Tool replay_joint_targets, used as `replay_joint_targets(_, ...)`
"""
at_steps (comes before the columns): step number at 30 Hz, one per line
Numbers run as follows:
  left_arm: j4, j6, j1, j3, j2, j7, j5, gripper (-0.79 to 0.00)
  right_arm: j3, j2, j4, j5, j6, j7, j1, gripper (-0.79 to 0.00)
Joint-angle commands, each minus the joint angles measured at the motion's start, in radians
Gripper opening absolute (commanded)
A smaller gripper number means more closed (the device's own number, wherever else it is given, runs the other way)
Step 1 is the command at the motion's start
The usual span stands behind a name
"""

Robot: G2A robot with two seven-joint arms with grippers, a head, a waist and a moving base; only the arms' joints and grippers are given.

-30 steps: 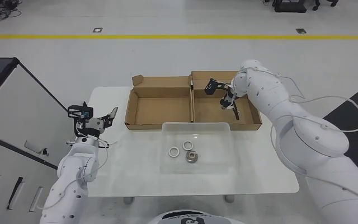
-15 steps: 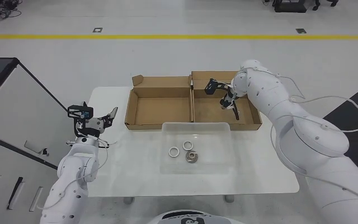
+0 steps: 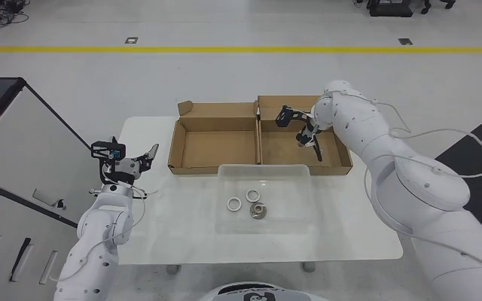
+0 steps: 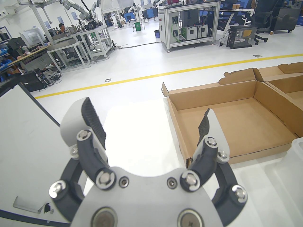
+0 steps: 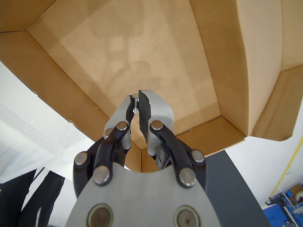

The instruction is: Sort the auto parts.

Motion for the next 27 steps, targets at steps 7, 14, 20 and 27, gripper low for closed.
replay_joint_targets(7, 0.000, 0.000, 0.000, 0.000, 0.000, 0.000, 0.000, 0.000, -0.001, 0.005, -0.006, -0.033, 0.052, -0.022, -0.019, -0.785)
replay_joint_targets(14, 0.000, 0.000, 0.000, 0.000, 0.000, 0.000, 0.000, 0.000, 0.005, 0.010, -0.023, -0.059, 0.102, -0.010, -0.035, -0.785)
replay_joint_targets(20, 0.000, 0.000, 0.000, 0.000, 0.000, 0.000, 0.000, 0.000, 0.011, 0.010, -0.020, -0.072, 0.124, 0.002, -0.053, -0.785)
replay_joint_targets(27, 0.000, 0.000, 0.000, 0.000, 0.000, 0.000, 0.000, 0.000, 0.016, 0.003, -0.001, -0.085, 0.132, 0.004, -0.074, -0.785)
